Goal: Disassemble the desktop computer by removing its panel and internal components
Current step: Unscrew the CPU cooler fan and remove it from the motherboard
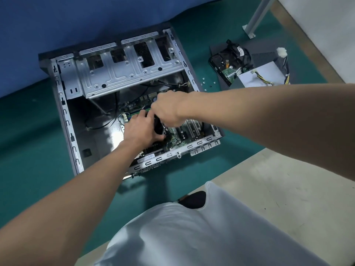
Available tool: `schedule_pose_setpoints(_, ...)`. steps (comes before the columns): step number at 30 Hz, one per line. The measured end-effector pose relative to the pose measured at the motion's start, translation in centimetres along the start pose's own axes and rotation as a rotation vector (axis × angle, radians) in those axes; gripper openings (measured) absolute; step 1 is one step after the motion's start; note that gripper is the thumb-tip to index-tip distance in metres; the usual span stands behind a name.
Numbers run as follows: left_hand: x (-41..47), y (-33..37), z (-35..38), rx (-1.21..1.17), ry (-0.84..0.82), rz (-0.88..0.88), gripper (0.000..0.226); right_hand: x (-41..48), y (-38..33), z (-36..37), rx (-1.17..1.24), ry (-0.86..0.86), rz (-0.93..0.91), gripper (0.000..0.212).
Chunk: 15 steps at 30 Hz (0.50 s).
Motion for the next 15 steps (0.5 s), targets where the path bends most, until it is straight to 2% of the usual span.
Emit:
schedule_pose_setpoints(3,0.0,-0.2,-0.3,-0.010,0.022,-0.019,0.072,-0.3,-2.3,-0.3,-0.180,0.114,-0.189,0.021)
schedule_pose_setpoints(6,0.2,0.0,-0.3,0.049,-0.007,-0.005,0.066,-0.2,-1.8,-1.0,-0.167,0.169,-0.208,0.015)
schedule_pose_setpoints(8,0.3,0.0,-0.2,0.058,-0.015,0.002,0.070,0.1,-0.5,-0.9,-0.024,0.147,-0.152,0.006)
schedule_pose_setpoints(10,0.2,0.0,-0.1,0.043,-0.008,0.012,0.077,0.5,0.7,0.3,0.140,0.082,-0.063,0.036)
schedule_pose_setpoints(11,0.2,0.0,-0.1,0.036,-0.007,0.015,0.079,0.6,1.4,0.9,0.229,0.040,0.013,0.042)
schedule_pose_setpoints(13,0.1,0.0,0.0,0.034,-0.006,0.014,0.081,0.7,2.5,1.8,0.393,-0.018,0.149,0.047)
schedule_pose_setpoints(15,0.1,0.0,-0.1,0.043,-0.009,0.008,0.083,0.8,2.9,2.3,0.455,-0.079,0.223,0.043)
Point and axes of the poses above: each hand's wrist, its own x-axis towards the middle knuckle, its own z-axis out of the palm, y = z × x, the point moved 10 cm from there along x, towards the middle knuckle, and after that the axes turned 12 degrees about -x, right-handed, at the moved point
